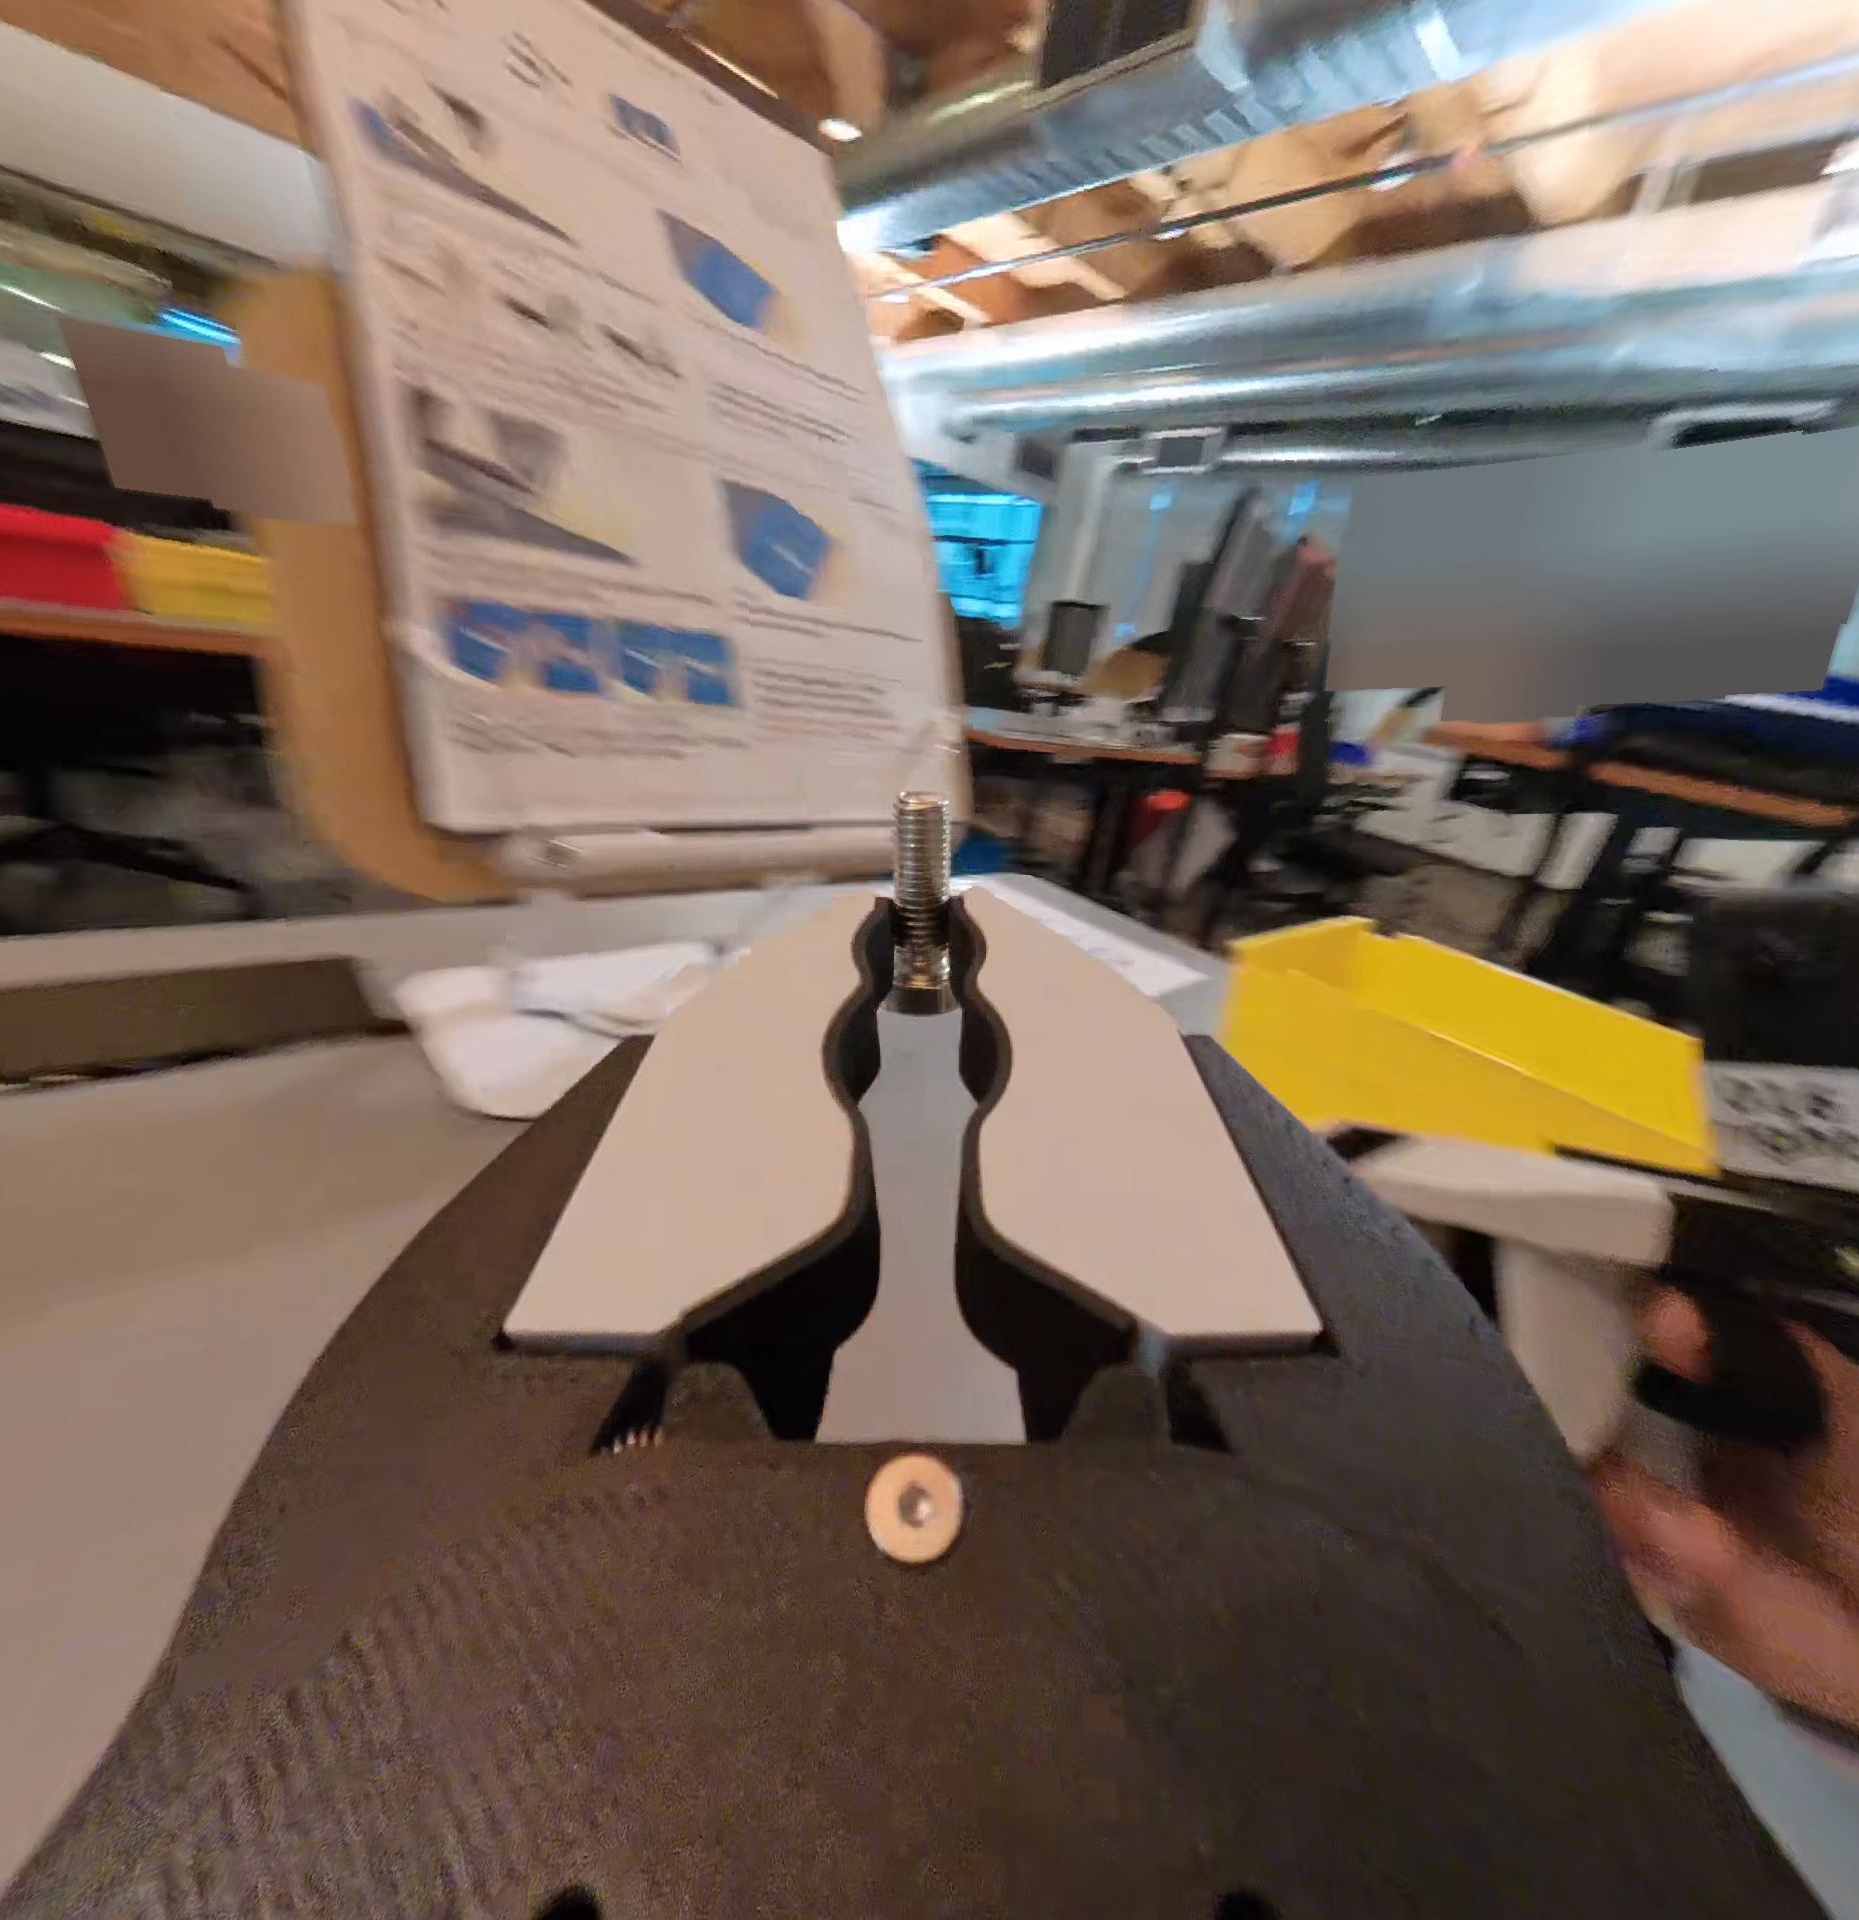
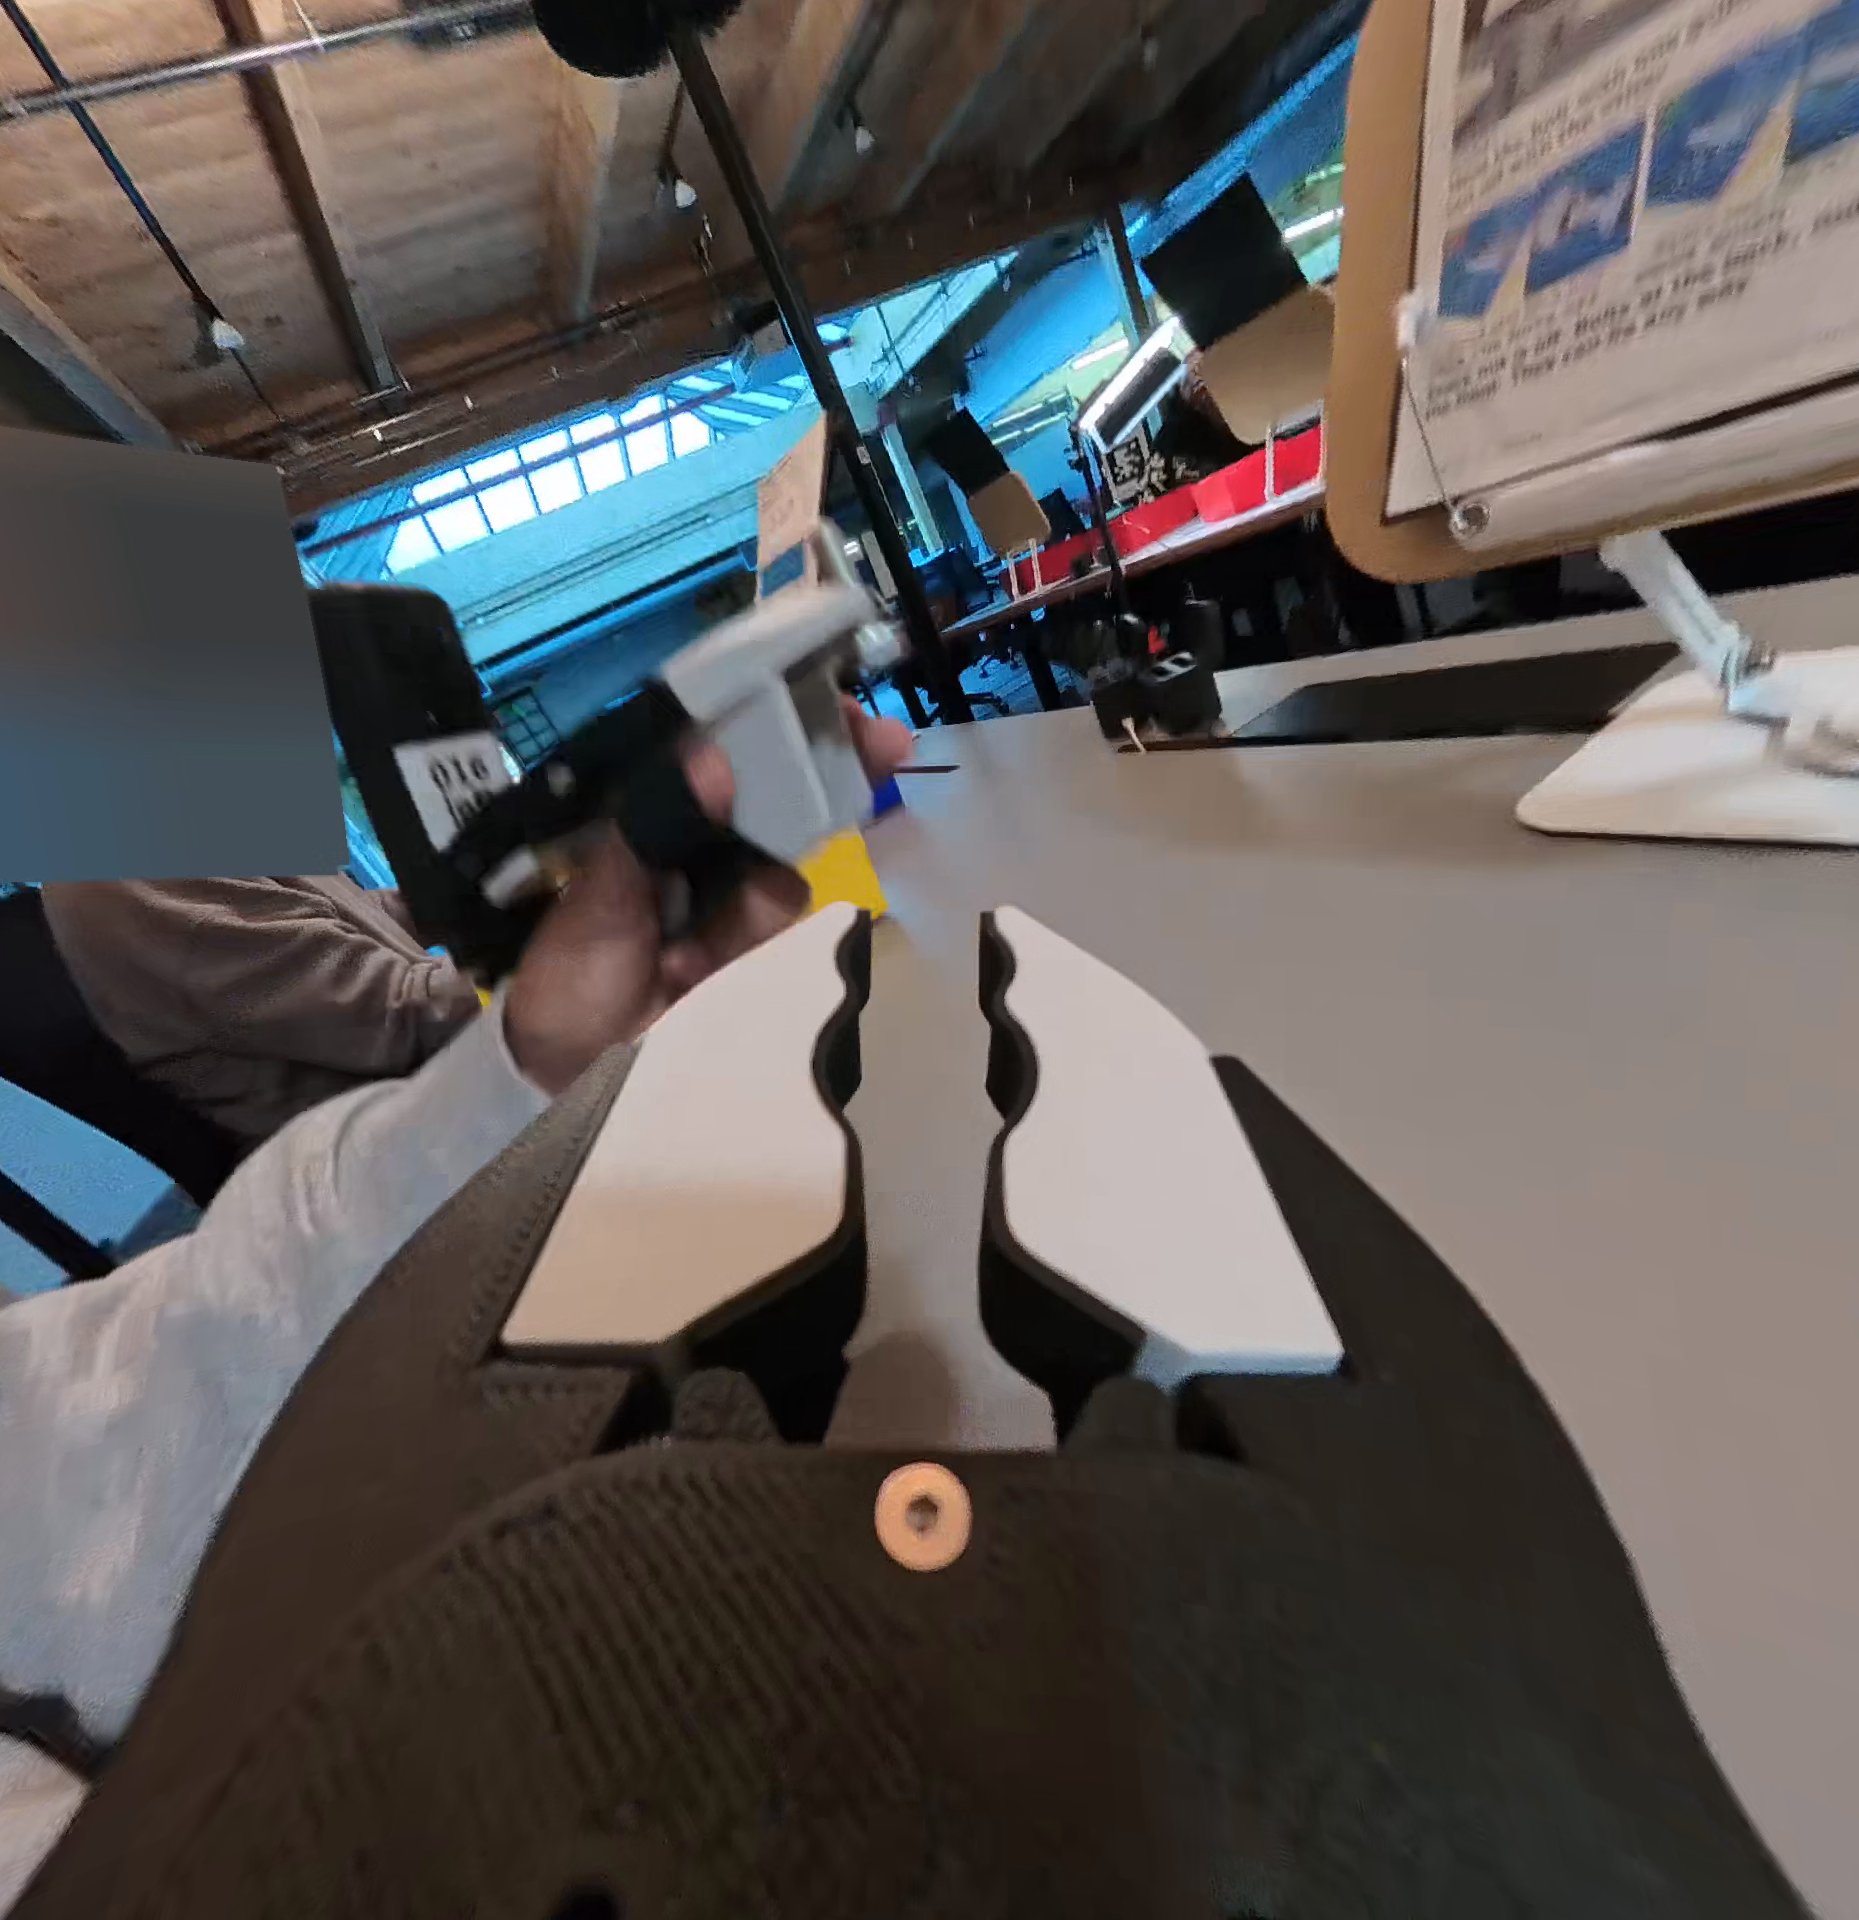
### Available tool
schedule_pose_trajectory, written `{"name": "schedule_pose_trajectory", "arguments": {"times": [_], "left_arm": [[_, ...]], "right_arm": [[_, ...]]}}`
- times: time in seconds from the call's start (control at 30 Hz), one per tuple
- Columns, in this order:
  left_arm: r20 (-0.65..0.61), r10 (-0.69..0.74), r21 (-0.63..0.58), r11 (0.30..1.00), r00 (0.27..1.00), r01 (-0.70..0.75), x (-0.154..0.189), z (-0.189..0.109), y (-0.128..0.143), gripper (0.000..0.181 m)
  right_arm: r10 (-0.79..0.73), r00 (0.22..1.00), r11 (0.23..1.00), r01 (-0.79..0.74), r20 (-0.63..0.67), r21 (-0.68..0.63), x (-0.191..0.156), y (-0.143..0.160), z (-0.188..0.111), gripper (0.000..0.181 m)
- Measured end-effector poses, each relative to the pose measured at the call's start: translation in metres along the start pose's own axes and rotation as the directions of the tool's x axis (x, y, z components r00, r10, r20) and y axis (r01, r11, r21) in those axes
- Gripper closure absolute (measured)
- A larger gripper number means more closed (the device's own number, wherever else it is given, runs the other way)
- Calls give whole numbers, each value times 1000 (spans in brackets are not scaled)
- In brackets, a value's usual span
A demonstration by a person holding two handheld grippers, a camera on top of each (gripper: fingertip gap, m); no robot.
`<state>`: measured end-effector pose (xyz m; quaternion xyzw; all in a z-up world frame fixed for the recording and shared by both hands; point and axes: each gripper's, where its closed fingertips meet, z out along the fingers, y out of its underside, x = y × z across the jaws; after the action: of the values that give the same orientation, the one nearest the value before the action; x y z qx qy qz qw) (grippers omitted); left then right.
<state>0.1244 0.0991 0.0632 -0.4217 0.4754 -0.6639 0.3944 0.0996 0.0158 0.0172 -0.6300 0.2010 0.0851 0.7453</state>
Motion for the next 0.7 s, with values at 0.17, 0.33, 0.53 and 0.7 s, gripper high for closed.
{"name": "schedule_pose_trajectory", "arguments": {"times": [0.17,0.33,0.53,0.7], "left_arm": [[-220,145,-132,975,965,-177,69,-12,67,170],[-260,52,-110,990,964,-83,82,-17,76,170],[-421,-86,-114,993,903,42,89,-27,75,170],[-468,-95,-155,988,879,24,101,-28,85,170]], "right_arm": [[-99,988,991,108,-115,75,14,-11,-44,162],[-106,985,994,108,-137,7,47,-3,-56,160],[-105,994,991,108,44,-75,33,12,-44,159],[-222,966,961,240,133,-139,9,31,-40,158]]}}
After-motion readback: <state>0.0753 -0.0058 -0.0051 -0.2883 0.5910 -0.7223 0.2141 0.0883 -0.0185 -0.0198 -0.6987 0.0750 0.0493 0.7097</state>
